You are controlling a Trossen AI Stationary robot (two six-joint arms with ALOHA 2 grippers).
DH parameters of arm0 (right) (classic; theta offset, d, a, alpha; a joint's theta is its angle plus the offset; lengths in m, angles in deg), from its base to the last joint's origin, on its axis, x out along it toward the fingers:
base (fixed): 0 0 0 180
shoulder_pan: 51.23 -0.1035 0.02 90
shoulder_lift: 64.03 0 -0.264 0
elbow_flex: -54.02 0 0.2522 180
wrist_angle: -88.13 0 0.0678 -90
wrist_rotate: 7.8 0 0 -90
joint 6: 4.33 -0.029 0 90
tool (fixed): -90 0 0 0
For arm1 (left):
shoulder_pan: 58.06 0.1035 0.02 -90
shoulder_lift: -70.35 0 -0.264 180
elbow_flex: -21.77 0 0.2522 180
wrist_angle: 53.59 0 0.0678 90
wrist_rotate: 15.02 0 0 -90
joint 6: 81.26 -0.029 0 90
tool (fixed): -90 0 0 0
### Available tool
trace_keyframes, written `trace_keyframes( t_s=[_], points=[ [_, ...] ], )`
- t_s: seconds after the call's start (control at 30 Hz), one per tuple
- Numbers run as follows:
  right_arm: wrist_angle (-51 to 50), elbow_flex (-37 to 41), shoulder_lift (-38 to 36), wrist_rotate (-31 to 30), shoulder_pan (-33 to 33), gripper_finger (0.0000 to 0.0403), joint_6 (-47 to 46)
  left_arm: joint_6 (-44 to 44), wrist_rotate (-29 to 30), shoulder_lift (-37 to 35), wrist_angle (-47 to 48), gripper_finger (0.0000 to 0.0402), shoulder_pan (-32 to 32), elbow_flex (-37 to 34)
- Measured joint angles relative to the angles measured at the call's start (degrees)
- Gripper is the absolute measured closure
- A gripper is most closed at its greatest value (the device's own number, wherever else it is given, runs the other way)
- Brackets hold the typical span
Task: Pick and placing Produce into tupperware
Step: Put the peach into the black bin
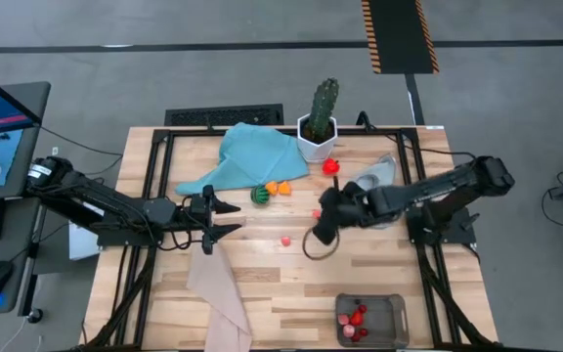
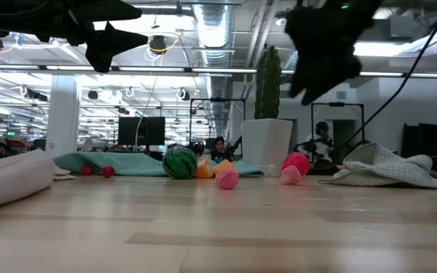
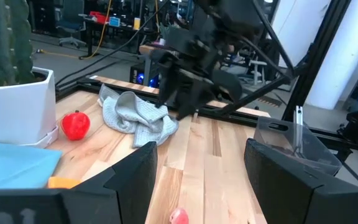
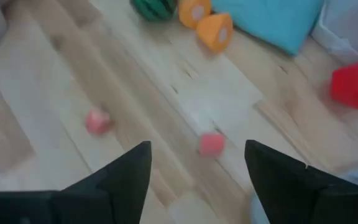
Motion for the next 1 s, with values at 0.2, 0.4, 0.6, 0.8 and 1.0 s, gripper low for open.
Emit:
trace_keyframes(
  t_s=[0.2,0.4,0.6,0.8,1.0],
  points=[
    [2.07,-0.07,2.48,5.58,7.08,0.0117,-0.27,0.00,0.00,0.00,0.00,0.0171,0.00,0.00],
    [4.73,0.00,6.44,9.67,10.86,0.0117,-0.19,0.00,0.00,0.00,-0.14,0.0171,0.00,0.00],
    [5.40,0.00,10.83,11.96,11.64,0.0117,-0.18,0.00,0.00,0.00,-0.12,0.0171,0.00,0.00],
    [5.49,0.00,14.59,13.91,11.66,0.0117,-0.69,0.00,0.00,0.00,-0.11,0.0171,0.00,0.00],
    [5.47,0.00,17.56,14.16,11.66,0.0117,-1.28,0.00,0.00,0.00,-0.13,0.0171,0.00,0.00]
  ],
)
